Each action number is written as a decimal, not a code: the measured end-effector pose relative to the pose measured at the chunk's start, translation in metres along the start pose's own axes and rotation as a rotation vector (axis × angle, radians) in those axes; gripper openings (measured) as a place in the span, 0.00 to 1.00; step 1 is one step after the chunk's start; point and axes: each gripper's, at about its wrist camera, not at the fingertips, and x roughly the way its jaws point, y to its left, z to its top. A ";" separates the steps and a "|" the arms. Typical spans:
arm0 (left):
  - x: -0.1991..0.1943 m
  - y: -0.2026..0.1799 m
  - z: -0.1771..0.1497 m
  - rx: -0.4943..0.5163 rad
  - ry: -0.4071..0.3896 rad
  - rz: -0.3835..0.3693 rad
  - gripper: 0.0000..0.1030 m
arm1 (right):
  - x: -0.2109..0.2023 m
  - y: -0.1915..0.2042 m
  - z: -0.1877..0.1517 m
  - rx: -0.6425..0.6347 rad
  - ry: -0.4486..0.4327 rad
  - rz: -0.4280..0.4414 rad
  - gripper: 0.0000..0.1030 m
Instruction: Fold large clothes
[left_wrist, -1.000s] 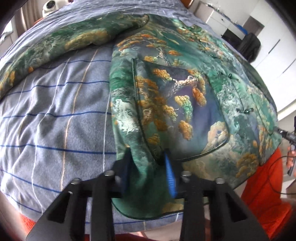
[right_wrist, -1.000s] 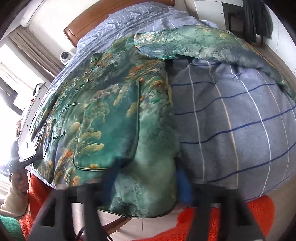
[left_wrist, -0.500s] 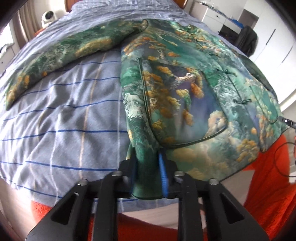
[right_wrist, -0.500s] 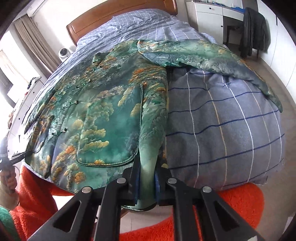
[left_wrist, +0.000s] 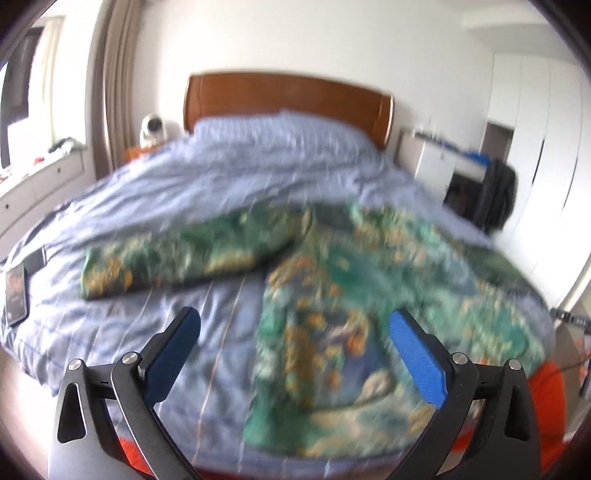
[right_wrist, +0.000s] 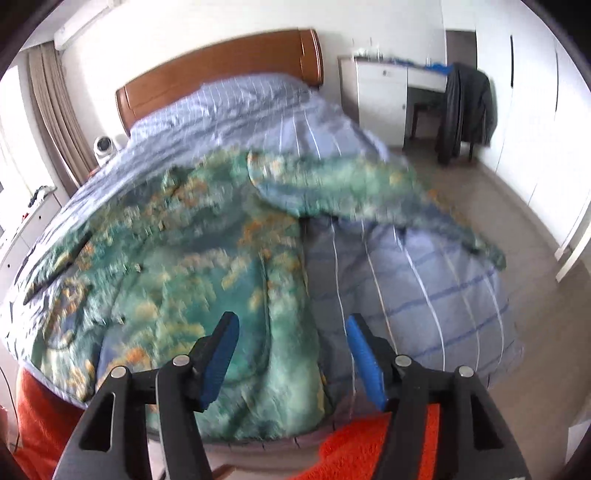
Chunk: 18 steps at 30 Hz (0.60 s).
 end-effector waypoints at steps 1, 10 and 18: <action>0.001 -0.005 0.003 0.004 -0.006 -0.014 0.99 | -0.005 0.004 0.005 -0.003 -0.025 -0.001 0.60; 0.042 -0.034 -0.024 0.078 0.198 -0.055 0.99 | -0.025 0.021 0.011 -0.034 -0.115 0.002 0.61; 0.050 -0.070 -0.026 0.167 0.222 -0.027 0.99 | -0.022 0.031 0.006 -0.080 -0.126 0.017 0.61</action>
